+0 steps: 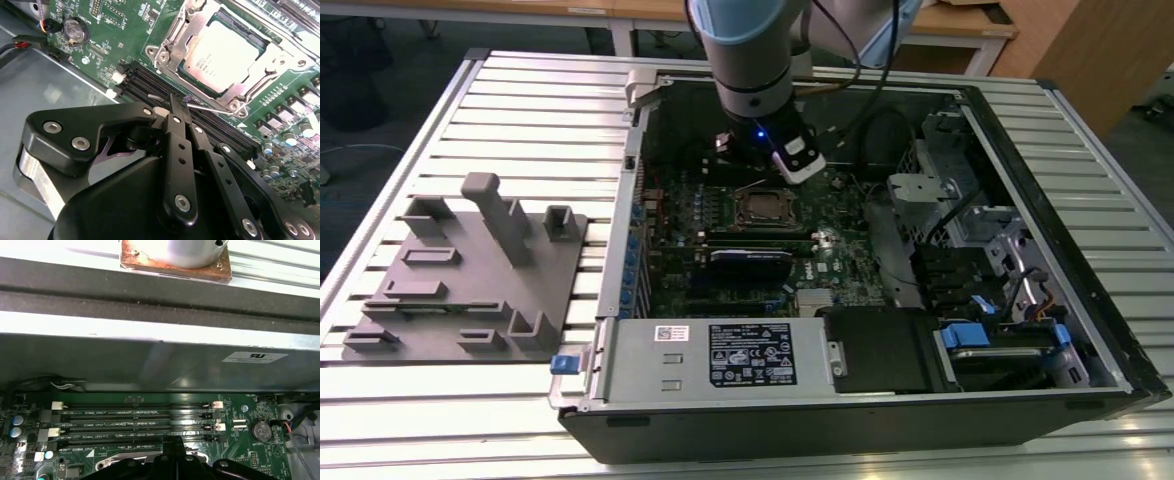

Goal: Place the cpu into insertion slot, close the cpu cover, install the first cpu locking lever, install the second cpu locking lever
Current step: 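Install the first cpu locking lever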

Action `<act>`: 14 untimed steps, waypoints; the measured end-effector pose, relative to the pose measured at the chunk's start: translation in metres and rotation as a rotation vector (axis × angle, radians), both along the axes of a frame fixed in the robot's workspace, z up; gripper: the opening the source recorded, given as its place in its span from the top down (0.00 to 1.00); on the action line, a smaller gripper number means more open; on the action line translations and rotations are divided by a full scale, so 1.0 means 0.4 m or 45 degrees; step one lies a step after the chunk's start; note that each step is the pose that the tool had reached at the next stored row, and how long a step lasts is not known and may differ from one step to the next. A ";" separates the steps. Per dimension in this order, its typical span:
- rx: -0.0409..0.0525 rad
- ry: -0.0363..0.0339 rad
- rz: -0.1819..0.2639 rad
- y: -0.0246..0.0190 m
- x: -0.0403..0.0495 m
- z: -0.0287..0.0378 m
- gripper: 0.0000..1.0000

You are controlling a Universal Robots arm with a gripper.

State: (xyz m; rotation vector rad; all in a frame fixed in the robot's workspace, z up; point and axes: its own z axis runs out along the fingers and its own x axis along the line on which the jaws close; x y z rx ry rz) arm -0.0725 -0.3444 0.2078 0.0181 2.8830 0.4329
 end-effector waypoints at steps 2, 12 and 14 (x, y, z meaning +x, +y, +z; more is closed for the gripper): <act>0.000 -0.0074 -0.002 0.000 -0.001 -0.003 0.90; 0.001 -0.0157 0.002 0.000 -0.002 -0.009 0.90; 0.001 -0.0160 0.033 0.000 -0.002 -0.010 0.90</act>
